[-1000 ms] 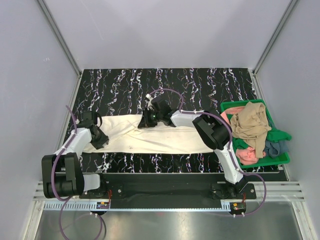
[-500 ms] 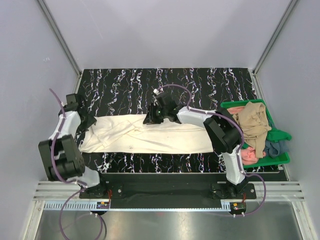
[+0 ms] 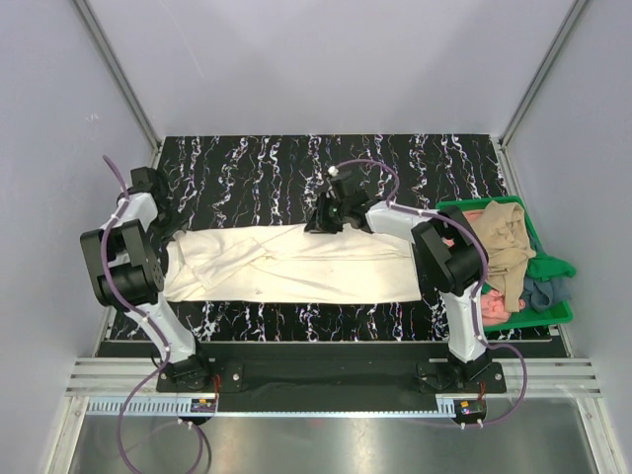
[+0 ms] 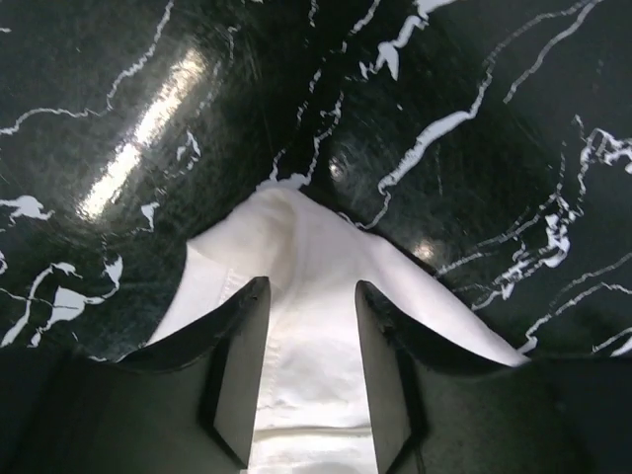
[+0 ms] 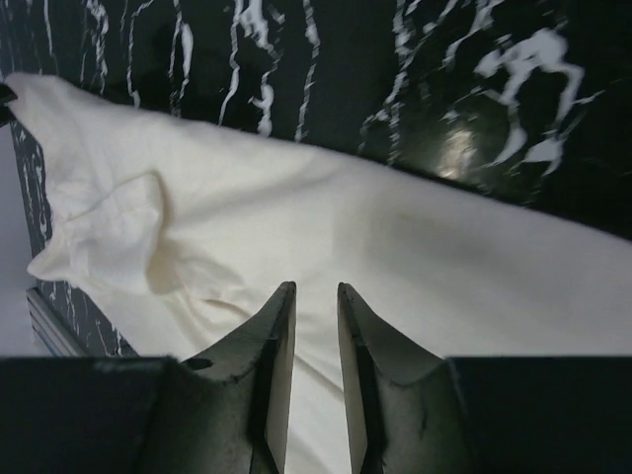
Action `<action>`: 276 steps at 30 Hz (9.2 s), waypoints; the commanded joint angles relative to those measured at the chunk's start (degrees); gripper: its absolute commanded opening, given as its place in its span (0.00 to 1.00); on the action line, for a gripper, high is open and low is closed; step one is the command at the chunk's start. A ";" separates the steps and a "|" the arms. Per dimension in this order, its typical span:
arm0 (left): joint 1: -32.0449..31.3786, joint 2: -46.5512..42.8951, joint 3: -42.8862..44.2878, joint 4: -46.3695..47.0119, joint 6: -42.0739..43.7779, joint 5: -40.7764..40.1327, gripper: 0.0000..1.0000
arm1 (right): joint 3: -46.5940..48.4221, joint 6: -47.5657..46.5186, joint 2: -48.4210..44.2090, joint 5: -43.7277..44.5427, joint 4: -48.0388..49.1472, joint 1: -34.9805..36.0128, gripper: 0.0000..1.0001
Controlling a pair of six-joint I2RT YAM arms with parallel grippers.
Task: Fold and stack the t-shirts
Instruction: Fold the tshirt
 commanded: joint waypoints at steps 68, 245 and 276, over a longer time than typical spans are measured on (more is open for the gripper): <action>-10.57 34.92 40.48 -0.98 -6.94 19.20 0.43 | -14.17 -6.25 -33.87 21.93 -21.21 -11.40 0.36; -18.21 38.37 45.96 10.45 -9.14 29.26 0.00 | -56.07 12.46 -65.95 -12.78 -24.89 -9.29 0.02; -19.98 33.40 43.69 9.92 -7.84 24.27 0.34 | -51.53 19.77 -74.75 5.71 -37.44 -6.48 0.38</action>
